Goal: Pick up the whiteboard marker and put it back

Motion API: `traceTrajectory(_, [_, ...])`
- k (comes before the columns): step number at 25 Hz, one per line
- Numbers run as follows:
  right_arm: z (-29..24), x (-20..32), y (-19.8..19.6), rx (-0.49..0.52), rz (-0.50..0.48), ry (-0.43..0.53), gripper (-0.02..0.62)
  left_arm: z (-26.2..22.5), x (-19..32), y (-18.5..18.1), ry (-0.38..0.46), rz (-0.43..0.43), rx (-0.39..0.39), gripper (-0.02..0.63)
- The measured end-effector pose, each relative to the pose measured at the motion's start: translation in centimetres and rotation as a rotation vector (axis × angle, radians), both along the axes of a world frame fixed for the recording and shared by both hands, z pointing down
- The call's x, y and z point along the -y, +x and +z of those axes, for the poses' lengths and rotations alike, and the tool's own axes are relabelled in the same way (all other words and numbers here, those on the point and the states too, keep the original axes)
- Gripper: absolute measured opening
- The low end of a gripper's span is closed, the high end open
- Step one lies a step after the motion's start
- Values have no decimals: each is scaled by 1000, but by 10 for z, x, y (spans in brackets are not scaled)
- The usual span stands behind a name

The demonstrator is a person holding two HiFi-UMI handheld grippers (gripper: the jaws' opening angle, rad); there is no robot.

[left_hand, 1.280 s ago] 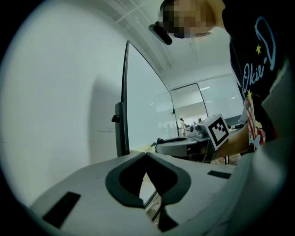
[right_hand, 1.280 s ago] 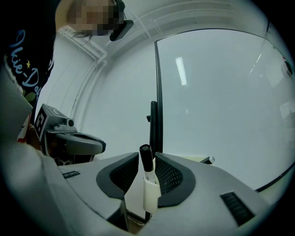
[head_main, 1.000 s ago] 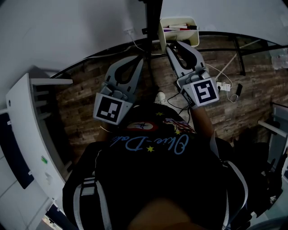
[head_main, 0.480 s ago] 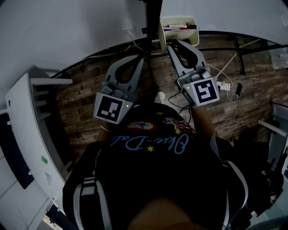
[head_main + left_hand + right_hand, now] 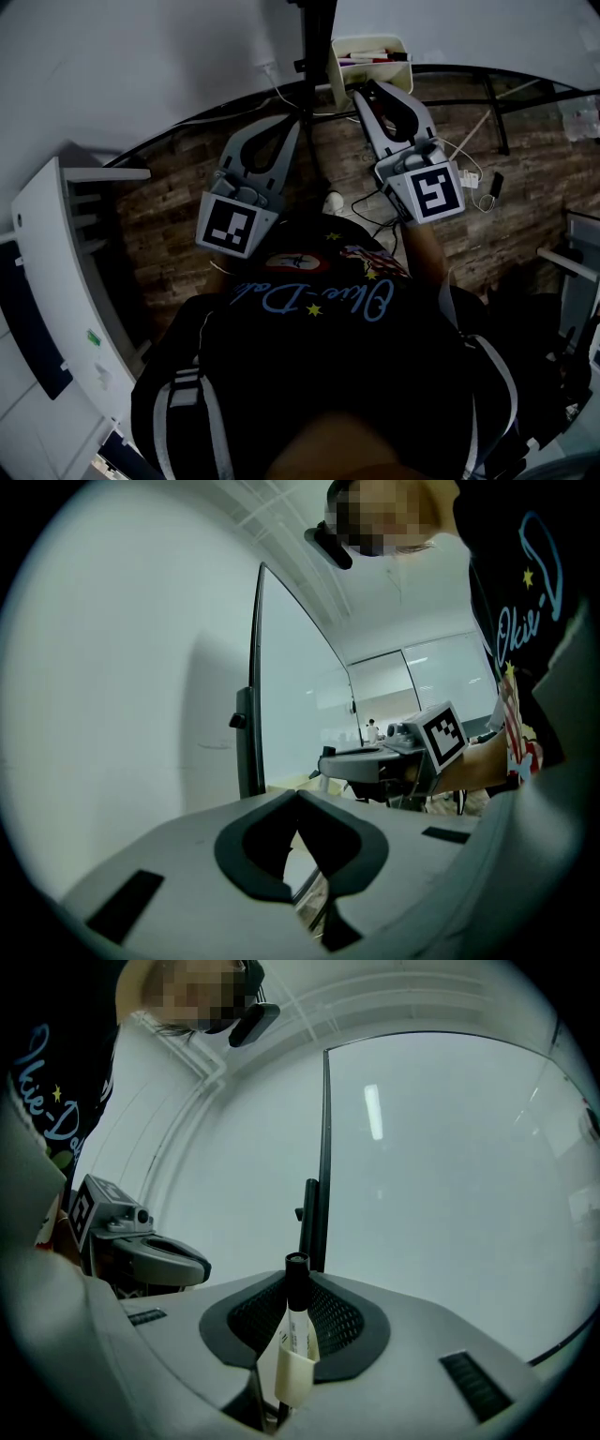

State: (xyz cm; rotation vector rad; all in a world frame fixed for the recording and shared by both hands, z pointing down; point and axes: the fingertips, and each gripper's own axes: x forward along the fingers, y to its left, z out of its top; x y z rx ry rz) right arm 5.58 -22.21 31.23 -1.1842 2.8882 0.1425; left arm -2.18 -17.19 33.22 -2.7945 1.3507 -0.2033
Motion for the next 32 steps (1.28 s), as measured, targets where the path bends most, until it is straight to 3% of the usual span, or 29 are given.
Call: traceTrajectory(32, [-45, -12, 9, 4, 9, 90, 64, -9, -2, -2, 29, 13, -20, -12])
